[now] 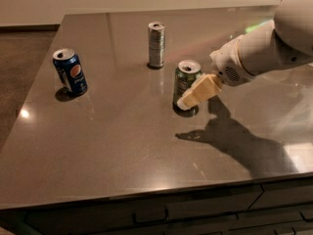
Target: Knock green can over
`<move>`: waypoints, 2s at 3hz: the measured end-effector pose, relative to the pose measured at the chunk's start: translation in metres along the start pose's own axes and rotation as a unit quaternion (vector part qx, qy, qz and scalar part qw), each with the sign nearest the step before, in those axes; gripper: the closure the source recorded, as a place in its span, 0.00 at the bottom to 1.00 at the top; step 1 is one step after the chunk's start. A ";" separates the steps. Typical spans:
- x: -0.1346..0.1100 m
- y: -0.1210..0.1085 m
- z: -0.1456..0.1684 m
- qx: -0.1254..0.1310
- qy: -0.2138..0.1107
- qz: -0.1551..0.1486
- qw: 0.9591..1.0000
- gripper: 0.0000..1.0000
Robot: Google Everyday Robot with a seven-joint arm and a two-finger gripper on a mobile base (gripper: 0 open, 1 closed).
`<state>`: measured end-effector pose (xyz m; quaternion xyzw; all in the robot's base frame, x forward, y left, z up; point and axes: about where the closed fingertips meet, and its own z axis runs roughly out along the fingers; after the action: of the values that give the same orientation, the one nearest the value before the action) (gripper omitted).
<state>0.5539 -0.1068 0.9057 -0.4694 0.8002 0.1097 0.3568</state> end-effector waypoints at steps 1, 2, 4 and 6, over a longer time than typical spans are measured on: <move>-0.008 -0.005 0.014 0.002 -0.038 0.014 0.999 0.03; -0.012 -0.005 0.018 -0.004 -0.057 0.024 0.998 0.26; -0.020 -0.009 0.013 -0.012 -0.074 0.022 0.997 0.73; -0.037 -0.026 -0.014 -0.014 0.007 -0.053 0.998 1.00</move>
Offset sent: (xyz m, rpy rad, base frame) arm 0.0219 0.0163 -0.0070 0.1732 -0.0307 -0.0171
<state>0.5801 -0.1035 0.9450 -0.5166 0.7751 0.0992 0.3501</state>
